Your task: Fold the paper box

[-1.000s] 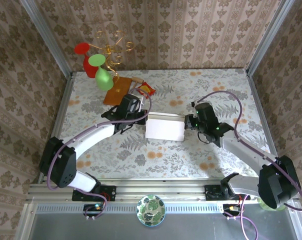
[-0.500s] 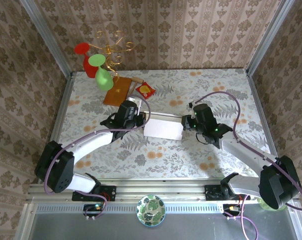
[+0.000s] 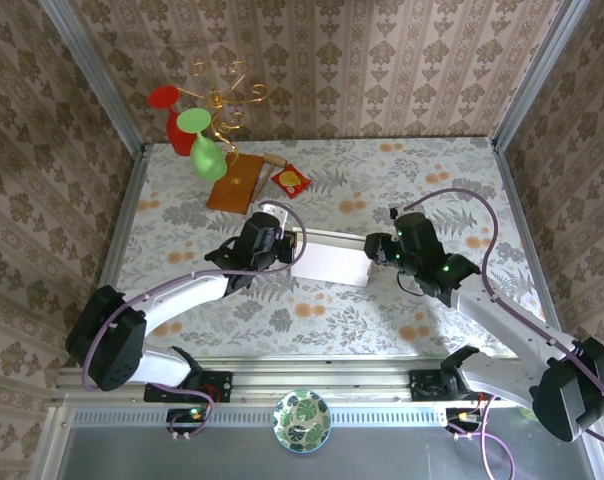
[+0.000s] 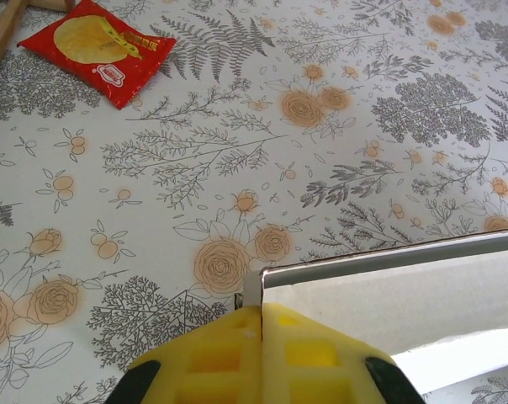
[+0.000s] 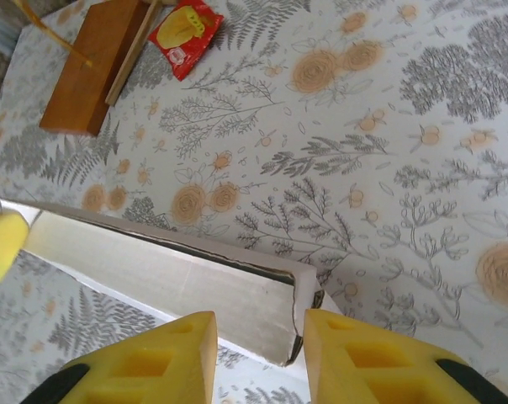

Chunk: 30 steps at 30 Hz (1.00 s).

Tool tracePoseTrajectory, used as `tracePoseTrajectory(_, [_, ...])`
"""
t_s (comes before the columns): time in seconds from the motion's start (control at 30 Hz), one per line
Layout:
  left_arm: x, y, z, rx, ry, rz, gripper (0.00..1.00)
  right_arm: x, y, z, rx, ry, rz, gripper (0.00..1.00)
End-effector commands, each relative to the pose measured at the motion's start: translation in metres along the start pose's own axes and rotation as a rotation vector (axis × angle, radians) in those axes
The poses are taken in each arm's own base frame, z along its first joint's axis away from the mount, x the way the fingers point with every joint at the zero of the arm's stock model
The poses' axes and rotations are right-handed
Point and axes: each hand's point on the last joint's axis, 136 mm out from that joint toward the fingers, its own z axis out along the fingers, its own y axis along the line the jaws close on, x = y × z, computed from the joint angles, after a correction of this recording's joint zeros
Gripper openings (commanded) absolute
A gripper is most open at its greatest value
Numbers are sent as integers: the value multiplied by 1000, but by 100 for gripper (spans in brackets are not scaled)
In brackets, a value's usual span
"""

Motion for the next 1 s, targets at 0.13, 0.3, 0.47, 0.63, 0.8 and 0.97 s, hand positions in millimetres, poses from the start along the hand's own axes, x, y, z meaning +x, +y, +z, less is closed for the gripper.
tracePoseTrajectory(0.13, [35, 9, -1, -79, 84, 17, 0, -13, -14, -39, 110, -56, 433, 39])
tracePoseTrajectory(0.3, [36, 9, -3, -88, 77, 12, 0, -16, -10, -48, 148, -33, 773, 45])
tracePoseTrajectory(0.47, [40, 10, -3, -96, 75, 5, 0, 7, 11, -28, 176, 120, 1098, 50])
tracePoseTrajectory(0.63, [40, 10, -4, -98, 69, 0, 0, 5, 39, -8, 111, 122, 1236, 66])
tracePoseTrajectory(0.8, [41, 9, -6, -98, 66, -1, 0, 12, 39, 2, 135, 140, 1283, 74])
tracePoseTrajectory(0.97, [41, 8, -6, -98, 65, 2, 0, 14, 35, 17, 134, 122, 1301, 84])
